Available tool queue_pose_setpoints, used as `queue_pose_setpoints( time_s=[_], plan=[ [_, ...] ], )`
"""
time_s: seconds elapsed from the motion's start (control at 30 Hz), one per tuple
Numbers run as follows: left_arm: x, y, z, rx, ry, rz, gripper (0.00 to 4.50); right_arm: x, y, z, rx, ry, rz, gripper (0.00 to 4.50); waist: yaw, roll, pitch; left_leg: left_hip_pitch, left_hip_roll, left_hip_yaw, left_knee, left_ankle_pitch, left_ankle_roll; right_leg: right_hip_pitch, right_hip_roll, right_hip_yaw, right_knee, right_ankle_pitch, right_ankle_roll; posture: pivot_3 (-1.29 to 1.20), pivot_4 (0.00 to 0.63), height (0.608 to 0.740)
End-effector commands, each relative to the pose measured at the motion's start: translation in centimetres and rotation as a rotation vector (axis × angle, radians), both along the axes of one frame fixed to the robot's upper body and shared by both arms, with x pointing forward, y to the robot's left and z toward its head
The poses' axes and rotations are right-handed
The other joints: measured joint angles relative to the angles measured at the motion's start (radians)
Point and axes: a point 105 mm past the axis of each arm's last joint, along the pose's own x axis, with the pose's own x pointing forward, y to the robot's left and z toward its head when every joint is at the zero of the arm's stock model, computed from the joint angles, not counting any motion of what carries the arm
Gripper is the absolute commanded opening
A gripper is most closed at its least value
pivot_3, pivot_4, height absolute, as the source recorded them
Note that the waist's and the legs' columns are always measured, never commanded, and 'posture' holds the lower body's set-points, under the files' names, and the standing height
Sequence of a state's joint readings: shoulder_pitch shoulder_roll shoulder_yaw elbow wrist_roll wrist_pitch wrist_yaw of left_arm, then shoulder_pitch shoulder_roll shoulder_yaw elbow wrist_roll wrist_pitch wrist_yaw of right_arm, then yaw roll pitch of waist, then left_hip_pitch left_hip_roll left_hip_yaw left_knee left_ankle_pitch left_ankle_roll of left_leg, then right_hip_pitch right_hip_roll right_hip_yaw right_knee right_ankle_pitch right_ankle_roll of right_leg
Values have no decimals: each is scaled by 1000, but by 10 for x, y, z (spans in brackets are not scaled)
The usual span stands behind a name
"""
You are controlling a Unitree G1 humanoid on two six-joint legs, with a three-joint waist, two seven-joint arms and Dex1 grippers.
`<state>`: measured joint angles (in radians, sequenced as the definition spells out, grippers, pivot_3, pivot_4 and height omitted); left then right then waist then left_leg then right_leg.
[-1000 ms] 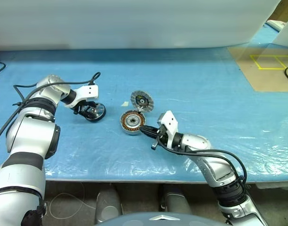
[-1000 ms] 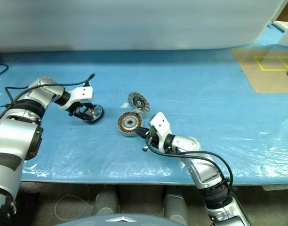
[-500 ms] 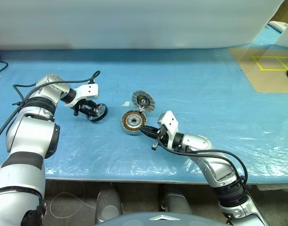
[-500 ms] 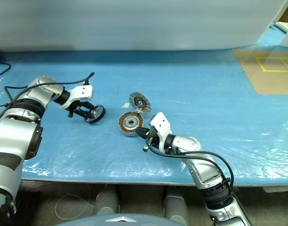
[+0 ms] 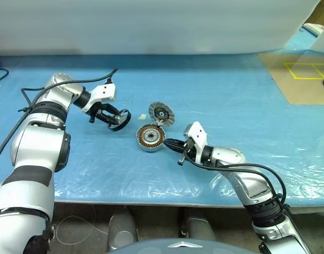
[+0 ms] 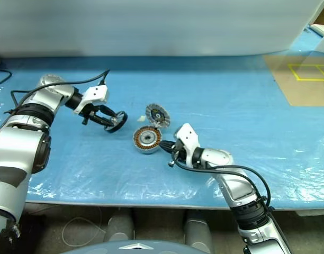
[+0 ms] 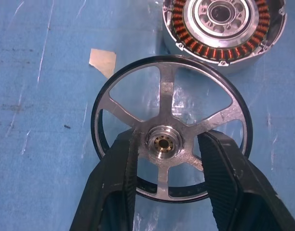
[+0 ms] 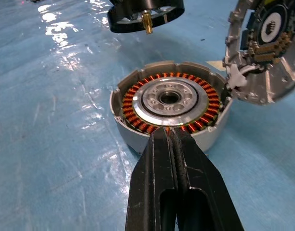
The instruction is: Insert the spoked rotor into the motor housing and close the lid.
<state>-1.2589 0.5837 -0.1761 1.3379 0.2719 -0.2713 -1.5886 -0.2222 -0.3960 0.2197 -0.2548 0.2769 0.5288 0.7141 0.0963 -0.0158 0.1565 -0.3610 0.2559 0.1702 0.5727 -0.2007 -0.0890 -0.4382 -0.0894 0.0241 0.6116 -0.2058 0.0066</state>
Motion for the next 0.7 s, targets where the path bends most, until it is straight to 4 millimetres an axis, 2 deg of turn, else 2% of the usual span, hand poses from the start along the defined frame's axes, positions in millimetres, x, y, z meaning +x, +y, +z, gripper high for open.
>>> queue_pose_setpoints(
  time_s=[0.03, 0.3, 0.57, 0.7],
  plan=[
    [4, -9, 24, -95, -48, -13, 1603, 3, -9, 8, 14, -41, -12, 0, 0, 0, 0, 0, 0, 0, 0, 0, 0, 0, 0, 0, 0, 0, 0, 0, 150, 740],
    [5, -27, 30, -218, -38, -27, 1603, 10, -20, 9, 1, -51, -23, 0, 1, 0, 0, -1, 0, 0, 0, 0, 0, 0, 0, 0, -1, 0, 0, 0, 150, 740],
    [4, -42, 27, -297, -4, -40, 1603, 6, -19, 29, 98, -75, 22, 0, 2, 0, 0, -1, 0, 0, 1, 0, 0, 0, 0, 0, -1, 0, 0, 0, 150, 740],
    [4, -48, 27, -338, 14, -43, 1603, 6, -19, 29, 90, -80, 26, 0, 1, 0, 0, -1, 0, 0, 1, 0, 0, 0, 0, 0, -1, 0, 0, 0, 150, 740]
  ],
)
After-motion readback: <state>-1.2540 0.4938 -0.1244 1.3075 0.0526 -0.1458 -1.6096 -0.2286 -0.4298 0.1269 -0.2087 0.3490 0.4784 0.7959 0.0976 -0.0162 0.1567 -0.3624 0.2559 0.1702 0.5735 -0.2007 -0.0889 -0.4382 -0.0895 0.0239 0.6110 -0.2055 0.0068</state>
